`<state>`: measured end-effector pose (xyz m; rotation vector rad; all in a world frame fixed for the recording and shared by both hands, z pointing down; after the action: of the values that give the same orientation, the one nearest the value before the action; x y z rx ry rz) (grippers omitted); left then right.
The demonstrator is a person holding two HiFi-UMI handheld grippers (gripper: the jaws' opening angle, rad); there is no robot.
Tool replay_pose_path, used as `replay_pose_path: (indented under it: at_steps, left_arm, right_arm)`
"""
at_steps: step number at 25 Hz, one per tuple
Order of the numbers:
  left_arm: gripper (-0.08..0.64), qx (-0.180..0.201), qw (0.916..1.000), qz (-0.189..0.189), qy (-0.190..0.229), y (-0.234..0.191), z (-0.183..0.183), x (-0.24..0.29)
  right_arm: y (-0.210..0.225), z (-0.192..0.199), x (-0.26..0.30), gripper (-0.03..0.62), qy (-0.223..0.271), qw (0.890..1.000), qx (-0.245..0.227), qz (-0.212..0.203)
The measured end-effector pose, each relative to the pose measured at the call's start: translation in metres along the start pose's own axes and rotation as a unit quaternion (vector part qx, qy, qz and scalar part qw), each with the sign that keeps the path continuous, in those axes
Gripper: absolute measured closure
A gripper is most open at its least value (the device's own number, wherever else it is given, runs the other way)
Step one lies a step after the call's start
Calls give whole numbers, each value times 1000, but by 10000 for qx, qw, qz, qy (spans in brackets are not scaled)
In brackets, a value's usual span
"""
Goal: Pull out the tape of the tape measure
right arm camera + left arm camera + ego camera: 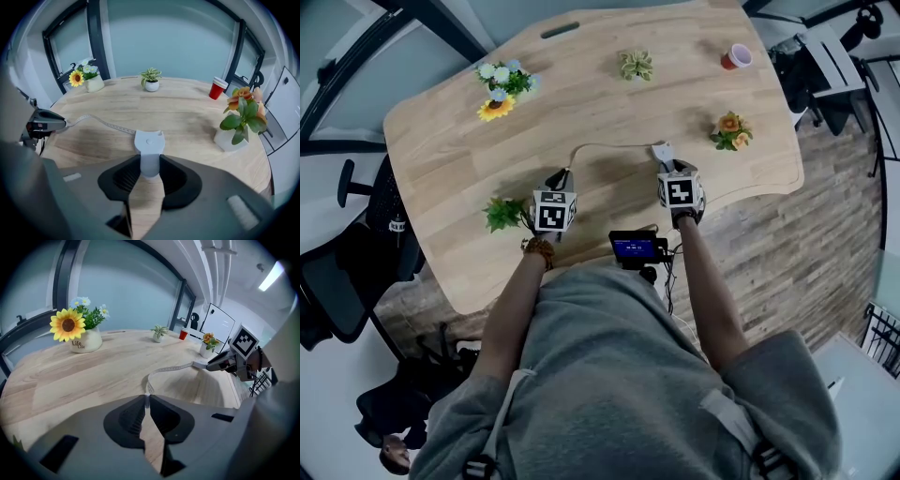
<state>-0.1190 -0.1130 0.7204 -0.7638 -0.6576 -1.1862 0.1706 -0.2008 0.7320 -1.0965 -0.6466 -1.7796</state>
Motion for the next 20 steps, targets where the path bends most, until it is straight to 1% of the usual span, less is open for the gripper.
replay_pose_path:
  at_steps: [2,4,5,7,10,17,20]
  left_arm:
    - [522,23,10000,-28,41,0,-1,-2]
    - [522,85,9998,-44,184,-1,-6,-5]
    - [522,109,9995,-38,285,-1,-9,-7]
    - [513,94,9989,0,461,-1,-14,-12]
    - [489,67,9981,28,619,-1,-21,-18]
    - [488,62,9955,-37,947,-3,-39,-33]
    - [488,82,9938,-65,1103,-3,-48,-39]
  right_arm:
    - [1,1,2,457,12,9999,-102,75]
    - [2,1,1,454,-20,9999,-114,122]
    - [1,1,0,452,-26,9999,-84,84]
    - [-1,-1,0,426,-4,10000,-27,-33]
    - [1,-4,-8,423,-2,10000,14,66]
    - [2,-8,-23,423,218,9996,138,90]
    - [3,-11,-39,423,289,9991,224,215]
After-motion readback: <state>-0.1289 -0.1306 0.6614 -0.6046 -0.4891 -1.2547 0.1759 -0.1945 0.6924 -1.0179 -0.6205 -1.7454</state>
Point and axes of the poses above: the fingertips, and each gripper's own axes: x forward along the fingers, y to its right, z out of its underside, the point moved 5 cm from there along -x, backward along the fingers, and after that the axes turned 3 degrees about z, right-handed, at the moved point
